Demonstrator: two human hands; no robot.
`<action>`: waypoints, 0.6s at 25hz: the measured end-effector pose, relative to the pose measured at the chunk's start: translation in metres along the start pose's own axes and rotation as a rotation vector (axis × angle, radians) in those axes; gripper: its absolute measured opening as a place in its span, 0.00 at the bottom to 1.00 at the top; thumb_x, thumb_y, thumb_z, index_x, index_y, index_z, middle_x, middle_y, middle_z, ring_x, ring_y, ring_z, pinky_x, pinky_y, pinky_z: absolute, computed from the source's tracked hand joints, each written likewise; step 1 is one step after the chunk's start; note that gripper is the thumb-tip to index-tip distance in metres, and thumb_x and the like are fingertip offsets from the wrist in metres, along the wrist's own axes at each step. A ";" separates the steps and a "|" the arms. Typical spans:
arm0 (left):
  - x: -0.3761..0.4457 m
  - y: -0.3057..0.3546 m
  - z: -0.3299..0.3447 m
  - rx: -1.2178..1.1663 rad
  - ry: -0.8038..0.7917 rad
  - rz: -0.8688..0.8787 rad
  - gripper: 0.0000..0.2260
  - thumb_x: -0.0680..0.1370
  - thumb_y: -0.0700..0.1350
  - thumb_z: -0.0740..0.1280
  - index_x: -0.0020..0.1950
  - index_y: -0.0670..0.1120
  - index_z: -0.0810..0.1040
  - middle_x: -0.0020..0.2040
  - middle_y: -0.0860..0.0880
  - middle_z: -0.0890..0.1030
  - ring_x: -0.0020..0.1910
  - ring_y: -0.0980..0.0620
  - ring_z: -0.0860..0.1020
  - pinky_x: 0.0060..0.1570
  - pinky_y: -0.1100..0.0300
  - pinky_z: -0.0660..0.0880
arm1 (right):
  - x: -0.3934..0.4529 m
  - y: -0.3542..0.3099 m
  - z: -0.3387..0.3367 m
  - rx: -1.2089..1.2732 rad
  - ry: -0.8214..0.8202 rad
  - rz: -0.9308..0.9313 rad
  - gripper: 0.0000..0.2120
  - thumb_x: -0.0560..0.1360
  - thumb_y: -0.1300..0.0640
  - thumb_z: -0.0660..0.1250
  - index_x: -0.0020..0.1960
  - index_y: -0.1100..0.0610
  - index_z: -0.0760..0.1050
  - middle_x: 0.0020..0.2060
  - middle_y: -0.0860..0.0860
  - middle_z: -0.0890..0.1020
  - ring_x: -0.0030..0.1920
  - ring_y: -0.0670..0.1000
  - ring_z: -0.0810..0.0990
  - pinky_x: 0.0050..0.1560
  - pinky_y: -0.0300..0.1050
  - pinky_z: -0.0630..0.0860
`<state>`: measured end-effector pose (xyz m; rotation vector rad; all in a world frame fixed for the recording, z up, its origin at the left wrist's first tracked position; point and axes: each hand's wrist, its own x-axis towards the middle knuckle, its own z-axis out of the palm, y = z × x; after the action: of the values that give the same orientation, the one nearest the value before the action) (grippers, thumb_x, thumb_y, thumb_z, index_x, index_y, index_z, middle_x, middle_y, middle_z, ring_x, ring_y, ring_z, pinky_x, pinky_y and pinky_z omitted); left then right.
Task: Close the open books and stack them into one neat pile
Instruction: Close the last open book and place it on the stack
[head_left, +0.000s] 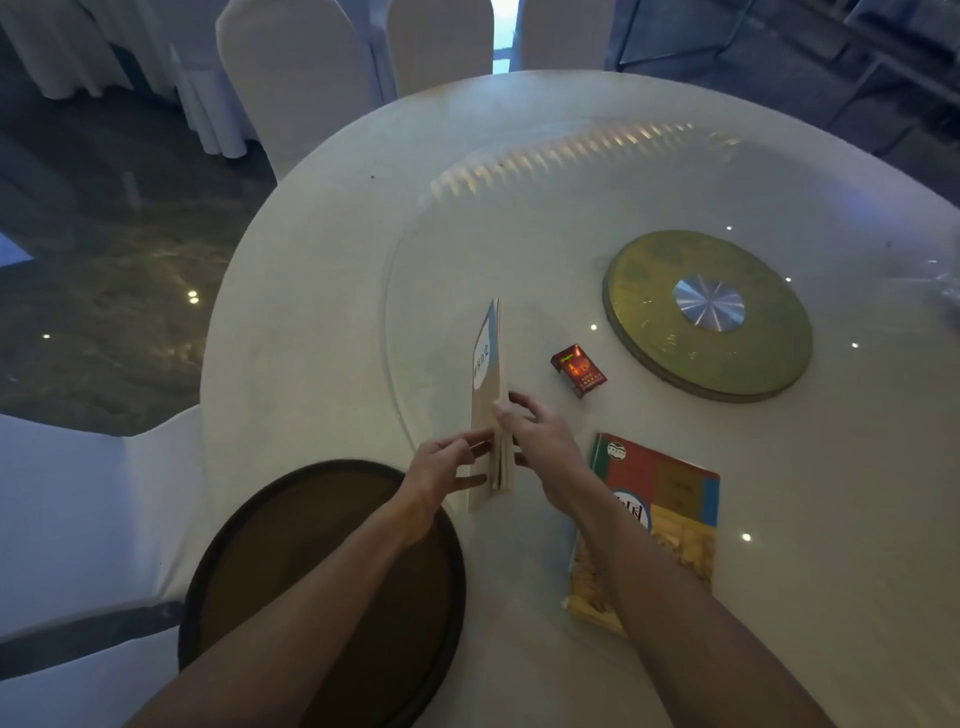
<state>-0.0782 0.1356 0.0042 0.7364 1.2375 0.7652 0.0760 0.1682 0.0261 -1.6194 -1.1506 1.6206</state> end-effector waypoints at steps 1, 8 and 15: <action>-0.001 -0.005 0.001 -0.002 -0.025 -0.014 0.17 0.82 0.35 0.57 0.65 0.45 0.81 0.64 0.46 0.82 0.64 0.50 0.79 0.55 0.55 0.80 | -0.003 -0.001 -0.001 -0.062 0.011 -0.009 0.24 0.82 0.47 0.65 0.76 0.54 0.69 0.64 0.54 0.81 0.62 0.56 0.82 0.60 0.56 0.83; -0.022 -0.037 0.025 0.203 0.115 -0.066 0.24 0.80 0.45 0.67 0.76 0.47 0.68 0.70 0.45 0.75 0.63 0.47 0.76 0.61 0.51 0.74 | -0.048 0.021 -0.039 -0.056 0.070 0.035 0.25 0.80 0.67 0.62 0.75 0.52 0.72 0.62 0.51 0.80 0.56 0.54 0.82 0.42 0.46 0.85; -0.018 -0.073 0.057 0.226 0.053 -0.272 0.27 0.80 0.49 0.69 0.75 0.39 0.68 0.62 0.42 0.79 0.55 0.46 0.81 0.47 0.55 0.80 | -0.107 0.074 -0.112 0.289 0.132 0.091 0.21 0.76 0.66 0.68 0.63 0.47 0.83 0.61 0.55 0.84 0.60 0.61 0.81 0.58 0.63 0.80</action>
<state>-0.0175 0.0760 -0.0365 0.7145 1.4530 0.4280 0.2096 0.0603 0.0256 -1.5793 -0.7473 1.6243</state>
